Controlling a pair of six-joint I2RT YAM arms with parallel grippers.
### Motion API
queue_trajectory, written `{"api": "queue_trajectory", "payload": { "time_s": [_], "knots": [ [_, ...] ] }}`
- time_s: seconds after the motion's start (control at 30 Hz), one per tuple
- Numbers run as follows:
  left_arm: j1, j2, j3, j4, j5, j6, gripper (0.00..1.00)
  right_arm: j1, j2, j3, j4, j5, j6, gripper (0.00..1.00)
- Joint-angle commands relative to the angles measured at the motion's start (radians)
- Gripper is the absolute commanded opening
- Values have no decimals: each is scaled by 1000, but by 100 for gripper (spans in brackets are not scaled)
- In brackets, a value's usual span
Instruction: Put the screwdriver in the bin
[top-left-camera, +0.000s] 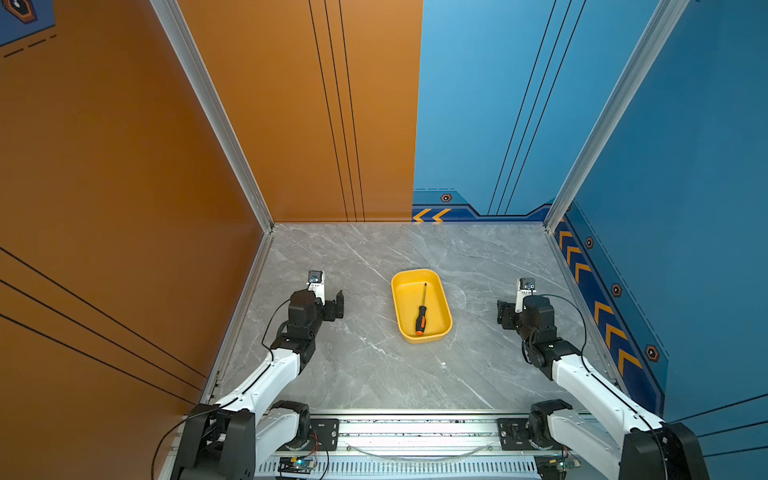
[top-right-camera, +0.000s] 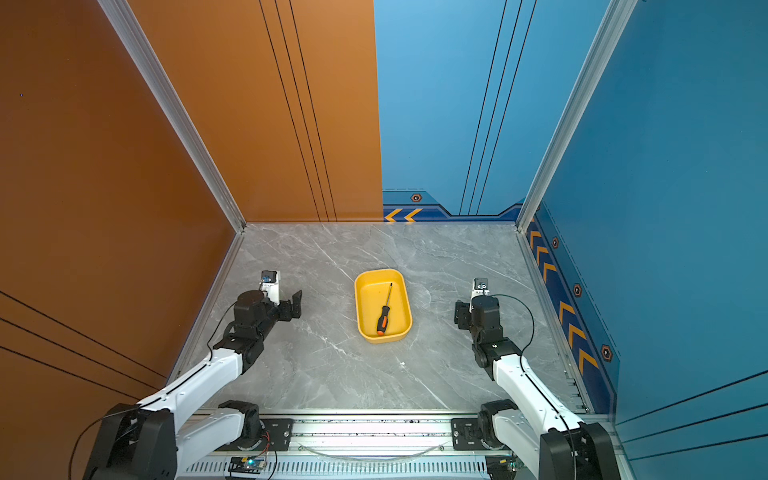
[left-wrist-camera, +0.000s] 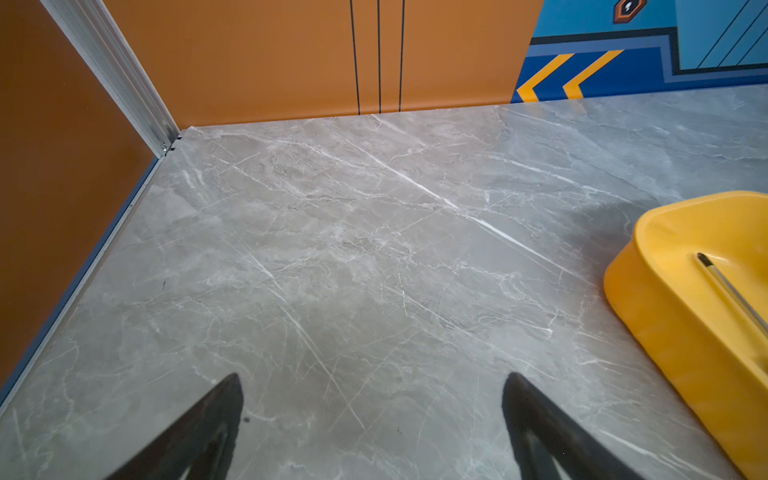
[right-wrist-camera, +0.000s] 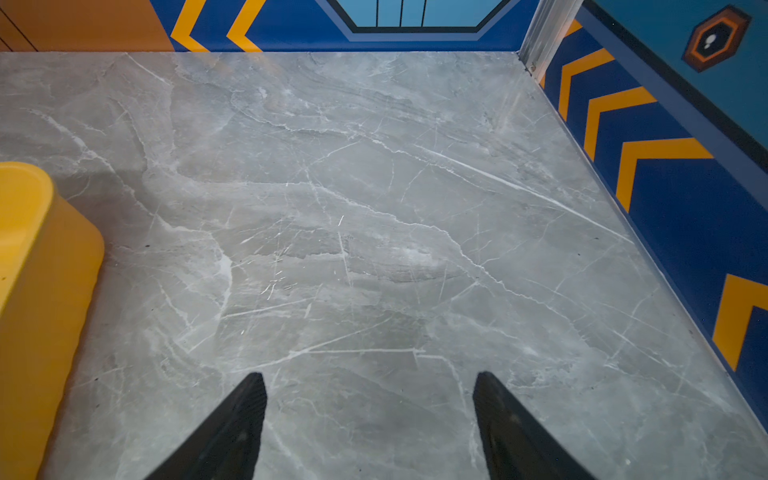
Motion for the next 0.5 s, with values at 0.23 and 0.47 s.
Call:
{"api": "queue_trajectory", "payload": {
  "time_s": [0.23,0.47],
  "knots": [
    [107,135,-78,295,0,25,98,-93,213,-108,553,16,-19,77],
    [160,294,-51,443,70,-20,98,-98,350,-69,679,-2,-38,77]
  ]
}}
